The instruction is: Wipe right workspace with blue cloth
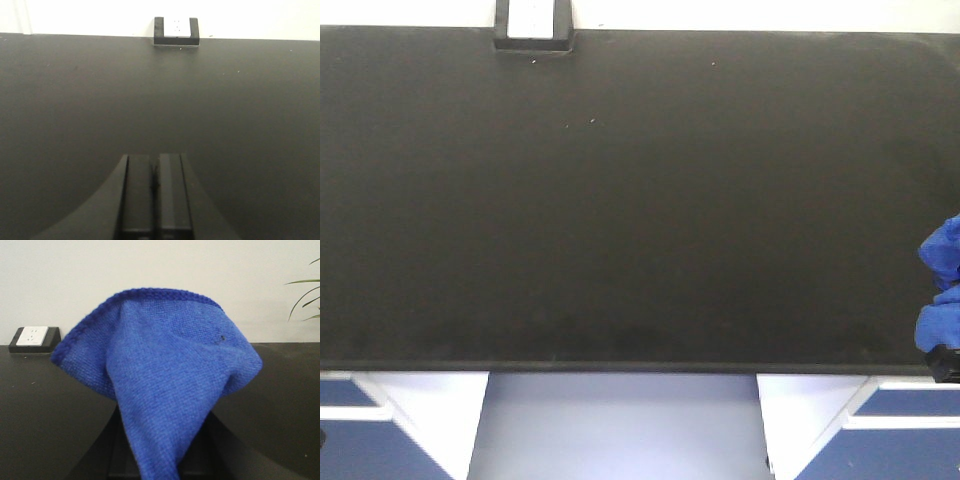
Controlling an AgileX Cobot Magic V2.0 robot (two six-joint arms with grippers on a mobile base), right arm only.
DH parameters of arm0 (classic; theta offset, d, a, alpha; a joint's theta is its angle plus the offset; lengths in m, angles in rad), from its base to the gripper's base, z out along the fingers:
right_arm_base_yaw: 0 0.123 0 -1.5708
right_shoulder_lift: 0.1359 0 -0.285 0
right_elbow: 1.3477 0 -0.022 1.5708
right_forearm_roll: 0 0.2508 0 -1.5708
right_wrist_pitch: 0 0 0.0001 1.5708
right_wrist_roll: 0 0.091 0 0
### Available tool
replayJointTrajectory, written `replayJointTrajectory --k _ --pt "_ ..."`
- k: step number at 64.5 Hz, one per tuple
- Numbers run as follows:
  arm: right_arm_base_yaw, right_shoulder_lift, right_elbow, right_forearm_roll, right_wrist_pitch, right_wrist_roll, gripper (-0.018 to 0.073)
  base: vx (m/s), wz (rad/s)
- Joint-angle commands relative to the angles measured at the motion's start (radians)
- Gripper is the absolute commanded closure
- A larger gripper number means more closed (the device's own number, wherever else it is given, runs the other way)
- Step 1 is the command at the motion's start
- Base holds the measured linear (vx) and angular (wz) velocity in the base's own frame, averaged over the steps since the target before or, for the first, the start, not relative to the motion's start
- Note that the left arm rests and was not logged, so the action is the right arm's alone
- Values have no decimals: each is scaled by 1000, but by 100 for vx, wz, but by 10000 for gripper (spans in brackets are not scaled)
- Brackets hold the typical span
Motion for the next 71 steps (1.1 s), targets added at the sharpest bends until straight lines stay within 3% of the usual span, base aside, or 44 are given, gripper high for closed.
replayJointTrajectory --k 1,52,71 --pt "-1 12 -31 -5 -89 -8 557 20 -8" --pt "-1 12 -31 -5 -89 -8 557 10 -8" --pt "-1 12 -34 -5 -248 5 557 0 0"
